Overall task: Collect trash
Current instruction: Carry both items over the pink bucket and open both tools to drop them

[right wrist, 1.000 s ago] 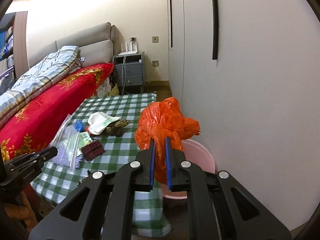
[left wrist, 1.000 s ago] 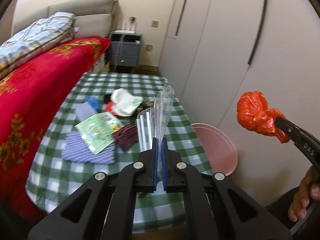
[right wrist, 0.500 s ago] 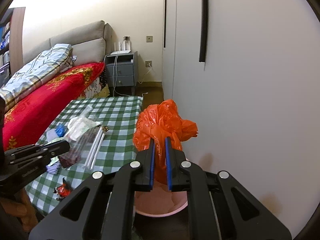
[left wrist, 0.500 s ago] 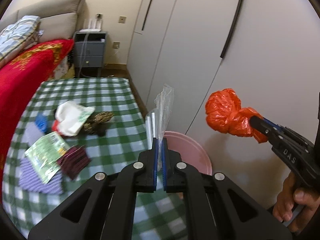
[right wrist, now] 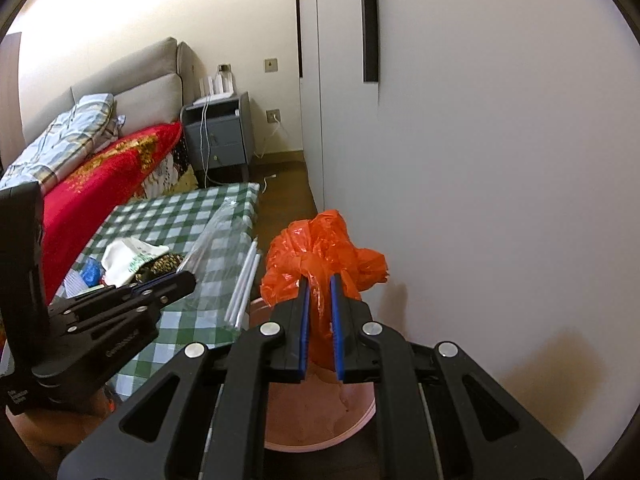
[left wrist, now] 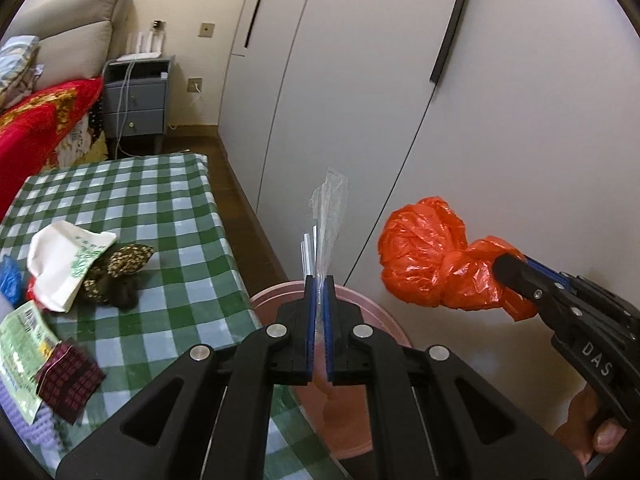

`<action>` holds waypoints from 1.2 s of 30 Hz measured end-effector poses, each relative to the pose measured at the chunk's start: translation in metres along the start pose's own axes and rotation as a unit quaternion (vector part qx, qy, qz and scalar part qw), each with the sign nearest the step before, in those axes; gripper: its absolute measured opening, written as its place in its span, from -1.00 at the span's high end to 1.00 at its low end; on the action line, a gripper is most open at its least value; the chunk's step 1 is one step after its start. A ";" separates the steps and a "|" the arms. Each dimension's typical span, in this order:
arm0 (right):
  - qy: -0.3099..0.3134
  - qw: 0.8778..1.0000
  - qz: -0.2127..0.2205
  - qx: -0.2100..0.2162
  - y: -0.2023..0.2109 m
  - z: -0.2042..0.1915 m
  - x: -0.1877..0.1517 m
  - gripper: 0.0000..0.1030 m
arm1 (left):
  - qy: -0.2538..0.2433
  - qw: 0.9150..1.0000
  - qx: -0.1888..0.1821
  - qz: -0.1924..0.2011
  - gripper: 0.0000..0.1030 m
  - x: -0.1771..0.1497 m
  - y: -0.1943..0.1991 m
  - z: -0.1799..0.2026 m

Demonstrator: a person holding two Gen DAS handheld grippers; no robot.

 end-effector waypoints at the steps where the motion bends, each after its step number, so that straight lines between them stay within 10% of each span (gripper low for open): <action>1: 0.000 1.000 -0.006 -0.003 -0.005 0.000 0.000 0.81 | -0.001 1.000 -0.001 -0.003 0.93 0.000 -0.003 0.000; 15: -0.008 0.999 -0.034 -0.021 -0.038 0.003 -0.001 0.75 | -0.001 0.999 -0.012 -0.040 0.91 -0.007 -0.038 -0.002; 20: -0.018 0.999 -0.028 -0.033 -0.036 0.008 0.000 -0.01 | 0.003 0.999 -0.003 -0.048 0.34 -0.012 -0.040 -0.003; 36: -0.033 0.997 0.070 -0.026 0.008 0.005 0.009 -0.11 | -0.001 1.000 0.031 -0.007 0.34 -0.022 0.021 -0.028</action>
Point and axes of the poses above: each gripper's, at about its wrist camera, not at the fingertips, and y roughly against the way its jaws point, z to its right, x to its top, the point moved 5 cm from there along -y, roughly the way its jaws point, and after that the axes turned 7 degrees about -z, right-handed, at the moved point
